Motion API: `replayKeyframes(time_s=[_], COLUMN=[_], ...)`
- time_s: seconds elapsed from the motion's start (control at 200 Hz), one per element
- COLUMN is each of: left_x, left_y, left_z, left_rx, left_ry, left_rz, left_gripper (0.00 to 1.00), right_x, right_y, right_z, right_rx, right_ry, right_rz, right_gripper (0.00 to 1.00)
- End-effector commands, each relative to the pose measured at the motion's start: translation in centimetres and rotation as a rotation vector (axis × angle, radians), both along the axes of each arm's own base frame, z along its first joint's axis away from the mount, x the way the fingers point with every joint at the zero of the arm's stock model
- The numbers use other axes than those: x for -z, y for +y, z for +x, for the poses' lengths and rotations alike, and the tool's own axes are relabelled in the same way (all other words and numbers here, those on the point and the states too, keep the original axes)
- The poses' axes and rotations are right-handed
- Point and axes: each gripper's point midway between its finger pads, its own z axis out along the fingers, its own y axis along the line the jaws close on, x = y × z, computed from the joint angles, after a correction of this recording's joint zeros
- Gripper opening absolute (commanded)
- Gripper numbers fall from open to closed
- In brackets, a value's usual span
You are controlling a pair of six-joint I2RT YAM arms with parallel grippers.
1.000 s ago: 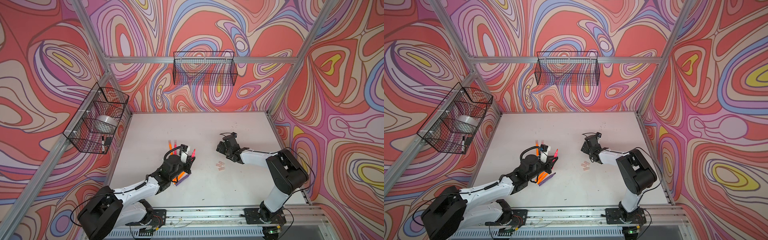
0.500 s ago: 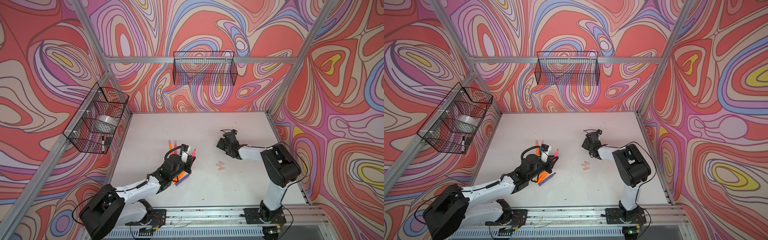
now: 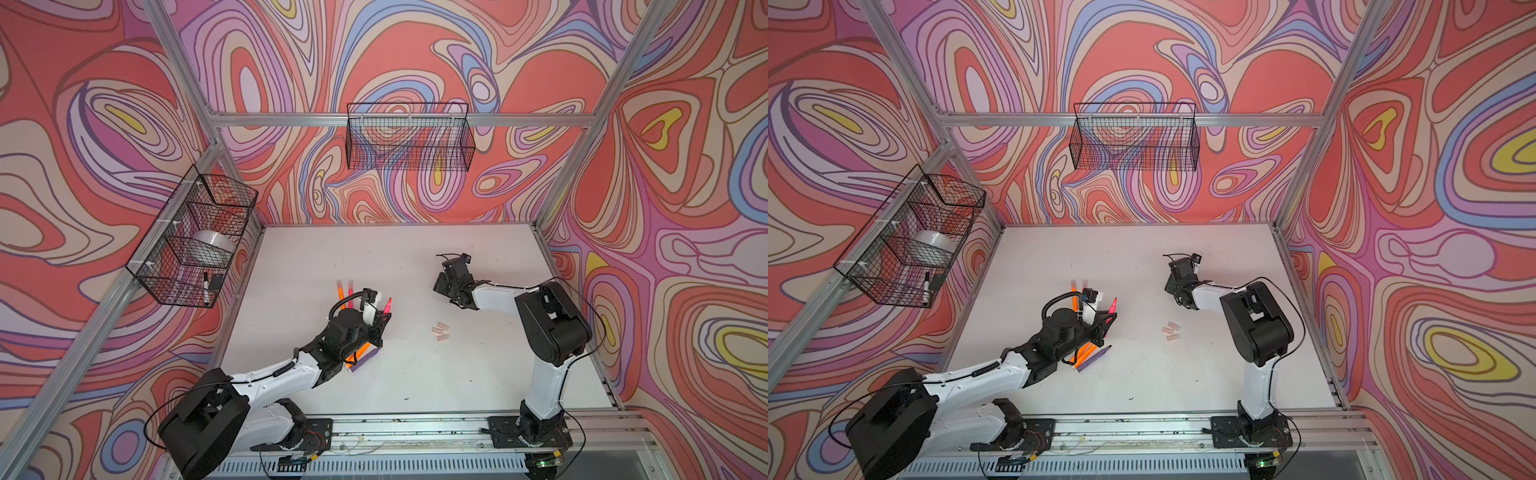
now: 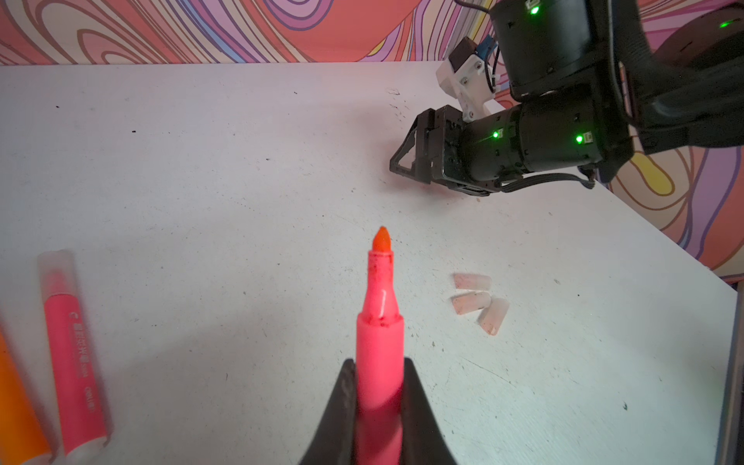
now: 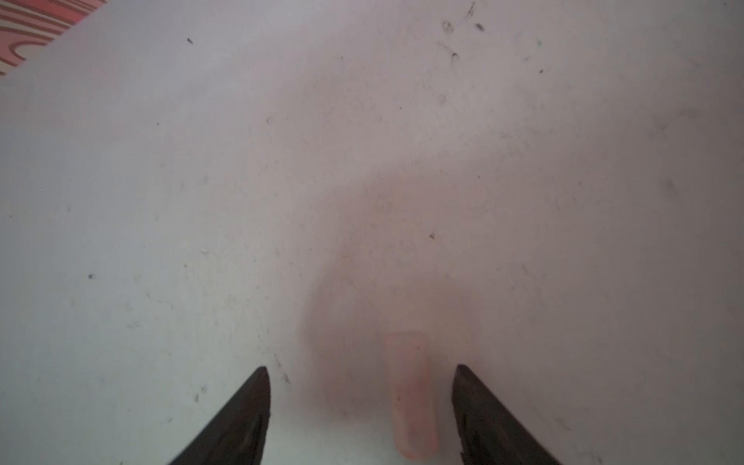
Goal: Insert pens into pen caps
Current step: Pick up the pen cap from the center of the table.
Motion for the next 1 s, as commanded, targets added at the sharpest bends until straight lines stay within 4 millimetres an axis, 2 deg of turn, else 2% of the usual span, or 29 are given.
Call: replayKeyframes(time_s=[0.0,0.26,0.541,0.731,0.991], left_x=[-1.9,-2.0,-2.0,-2.0,-2.1], left_y=[-0.4,-0.5,-0.5,-0.7,-0.7], left_z=[0.5,0.4,0.3,0.3,0.3], left_rx=[0.003,0.011,0.014,0.021,0.023], left_ry=[-0.054,-0.051,-0.051,-0.047,-0.047], left_rz=[-0.030,-0.035,-0.034,-0.037,-0.039], left_gripper=[0.00,0.00,0.00,0.00,0.00], right_x=[1.2,1.7,2.3,2.7,3.2], right_y=[-1.0,-1.1,-1.9,-2.3,-2.1], right_z=[-0.2,0.2,-0.2,-0.3,-0.6], right_rx=[-0.015,-0.052,-0.056,-0.059,-0.065], right_ry=[0.073,0.140,0.181,0.201,0.207], right_rz=[-0.101,-0.170,-0.235,-0.264,-0.251], right_gripper=[0.70,0.47,0.41,0.32,0.14])
